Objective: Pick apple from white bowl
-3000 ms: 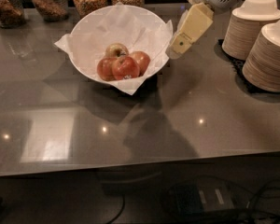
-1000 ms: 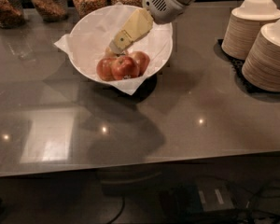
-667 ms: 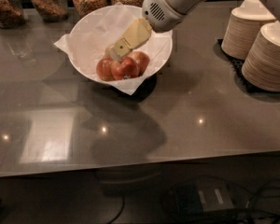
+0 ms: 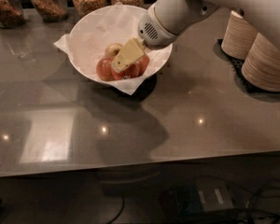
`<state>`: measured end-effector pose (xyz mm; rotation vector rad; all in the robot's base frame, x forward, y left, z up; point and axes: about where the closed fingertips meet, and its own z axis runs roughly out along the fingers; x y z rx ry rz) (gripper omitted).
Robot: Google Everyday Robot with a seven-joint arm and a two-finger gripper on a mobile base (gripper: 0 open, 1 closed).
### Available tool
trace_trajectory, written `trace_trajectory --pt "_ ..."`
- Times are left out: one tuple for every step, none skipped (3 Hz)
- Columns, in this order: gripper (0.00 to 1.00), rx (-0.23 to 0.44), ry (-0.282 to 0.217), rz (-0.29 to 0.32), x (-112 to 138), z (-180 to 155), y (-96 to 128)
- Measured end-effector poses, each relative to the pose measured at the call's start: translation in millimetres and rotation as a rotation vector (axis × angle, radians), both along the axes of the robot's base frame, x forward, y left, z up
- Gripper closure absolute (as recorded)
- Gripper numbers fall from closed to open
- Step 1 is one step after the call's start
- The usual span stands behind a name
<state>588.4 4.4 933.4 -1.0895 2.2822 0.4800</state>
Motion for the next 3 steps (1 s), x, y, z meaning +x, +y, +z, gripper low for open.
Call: trace_trajectory --pt "0.28 0.001 0.006 -0.018 1 -7 3" --pt "0.31 -0.003 0.018 -0.04 1 -13 5" --pt "0.32 -0.01 0.03 -0.068 3 -18 6"
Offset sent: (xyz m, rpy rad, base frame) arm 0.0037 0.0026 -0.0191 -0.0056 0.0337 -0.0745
